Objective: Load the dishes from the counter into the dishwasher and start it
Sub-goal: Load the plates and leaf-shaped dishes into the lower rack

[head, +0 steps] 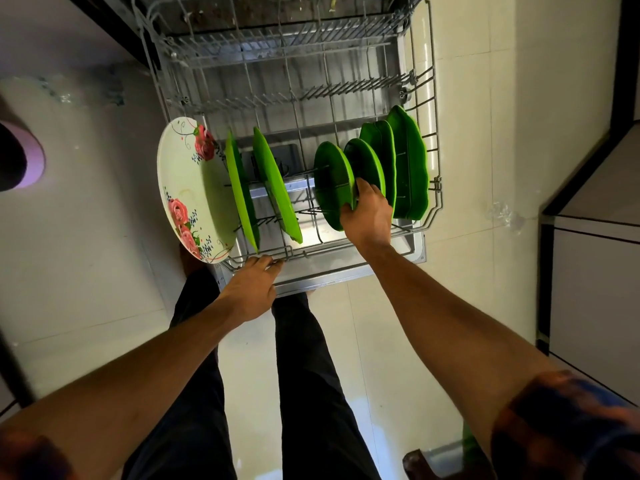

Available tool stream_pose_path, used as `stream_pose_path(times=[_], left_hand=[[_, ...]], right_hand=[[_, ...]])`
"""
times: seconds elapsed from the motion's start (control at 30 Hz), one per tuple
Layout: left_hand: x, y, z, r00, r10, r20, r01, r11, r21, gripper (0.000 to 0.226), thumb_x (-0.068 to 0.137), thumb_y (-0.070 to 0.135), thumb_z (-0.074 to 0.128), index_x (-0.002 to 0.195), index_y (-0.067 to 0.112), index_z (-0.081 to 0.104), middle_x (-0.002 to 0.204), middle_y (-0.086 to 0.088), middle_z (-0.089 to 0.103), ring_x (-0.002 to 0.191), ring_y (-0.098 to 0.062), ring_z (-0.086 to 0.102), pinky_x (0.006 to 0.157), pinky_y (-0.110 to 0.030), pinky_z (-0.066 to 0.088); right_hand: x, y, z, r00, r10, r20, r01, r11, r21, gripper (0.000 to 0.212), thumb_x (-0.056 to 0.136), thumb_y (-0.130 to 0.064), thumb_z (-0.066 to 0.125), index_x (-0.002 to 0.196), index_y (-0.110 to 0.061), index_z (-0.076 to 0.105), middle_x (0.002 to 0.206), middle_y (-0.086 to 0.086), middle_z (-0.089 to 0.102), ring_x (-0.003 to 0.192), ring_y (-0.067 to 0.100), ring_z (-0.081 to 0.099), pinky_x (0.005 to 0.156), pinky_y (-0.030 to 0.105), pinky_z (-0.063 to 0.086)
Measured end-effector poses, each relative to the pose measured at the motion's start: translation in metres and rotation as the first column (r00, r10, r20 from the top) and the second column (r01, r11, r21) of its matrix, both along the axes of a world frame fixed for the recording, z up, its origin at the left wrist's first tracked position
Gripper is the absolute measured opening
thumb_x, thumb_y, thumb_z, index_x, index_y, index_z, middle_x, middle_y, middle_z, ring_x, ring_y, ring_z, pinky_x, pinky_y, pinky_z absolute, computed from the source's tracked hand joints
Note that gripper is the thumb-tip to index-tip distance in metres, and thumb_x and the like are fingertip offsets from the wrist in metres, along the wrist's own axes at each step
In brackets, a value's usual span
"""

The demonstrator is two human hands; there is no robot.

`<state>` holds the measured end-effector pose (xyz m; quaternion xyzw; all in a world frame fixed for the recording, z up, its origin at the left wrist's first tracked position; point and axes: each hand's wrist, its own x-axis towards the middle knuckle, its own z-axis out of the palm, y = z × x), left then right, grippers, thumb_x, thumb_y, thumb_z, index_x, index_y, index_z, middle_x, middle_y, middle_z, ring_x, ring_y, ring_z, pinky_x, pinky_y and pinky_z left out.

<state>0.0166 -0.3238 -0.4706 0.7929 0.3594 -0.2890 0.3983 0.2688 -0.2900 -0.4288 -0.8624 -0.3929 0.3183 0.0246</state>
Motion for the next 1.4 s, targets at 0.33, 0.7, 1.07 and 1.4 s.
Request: stream_pose_path(times=[0.33, 0.7, 1.07, 1.4], left_hand=[[-0.001, -0.002, 0.001, 1.0, 0.017, 0.017, -0.017, 1.0, 0.013, 0.06, 0.098, 0.023, 0.05, 0.154, 0.013, 0.032, 0.149, -0.009, 0.039, 0.135, -0.029, 0.036, 0.116, -0.041, 0.033], [-0.018, 0.01, 0.078, 0.859, 0.461, 0.224, -0.462, 0.885, -0.048, 0.027, 0.091, 0.01, 0.064, 0.118, 0.012, 0.071, 0.112, -0.005, 0.07, 0.096, -0.016, 0.064, 0.087, -0.024, 0.045], [-0.107, 0.092, 0.19, 0.577, 0.739, 0.348, -0.771, 0.633, -0.068, 0.017, 0.093, 0.009, 0.063, 0.097, 0.023, 0.072, 0.086, -0.01, 0.074, 0.081, -0.027, 0.069, 0.079, -0.035, 0.054], [-0.33, 0.212, 0.279, 0.502, 0.698, 0.51, -0.808, 0.589, -0.01, 0.017, 0.094, 0.012, 0.063, 0.093, 0.027, 0.069, 0.078, 0.014, 0.069, 0.07, -0.002, 0.062, 0.075, -0.026, 0.052]], right_hand=[[0.005, -0.012, -0.003, 0.999, -0.026, -0.028, 0.026, 0.999, 0.025, 0.027, 0.089, -0.035, 0.07, 0.11, -0.019, 0.065, 0.093, 0.0, 0.071, 0.086, 0.023, 0.07, 0.083, 0.039, 0.06], [-0.001, -0.031, 0.058, 0.957, -0.27, -0.102, 0.277, 0.959, 0.055, 0.027, 0.094, -0.031, 0.063, 0.118, -0.023, 0.071, 0.104, -0.004, 0.074, 0.089, 0.015, 0.065, 0.076, 0.025, 0.046], [-0.103, -0.019, 0.152, 0.923, -0.368, -0.114, 0.38, 0.918, 0.112, 0.02, 0.093, -0.029, 0.06, 0.102, -0.02, 0.075, 0.099, 0.001, 0.076, 0.095, 0.026, 0.069, 0.08, 0.03, 0.051], [-0.339, 0.091, 0.23, 0.962, -0.251, -0.111, 0.274, 0.913, 0.302, 0.014, 0.09, -0.028, 0.064, 0.095, -0.022, 0.077, 0.088, 0.001, 0.076, 0.089, 0.026, 0.07, 0.073, 0.029, 0.047]])
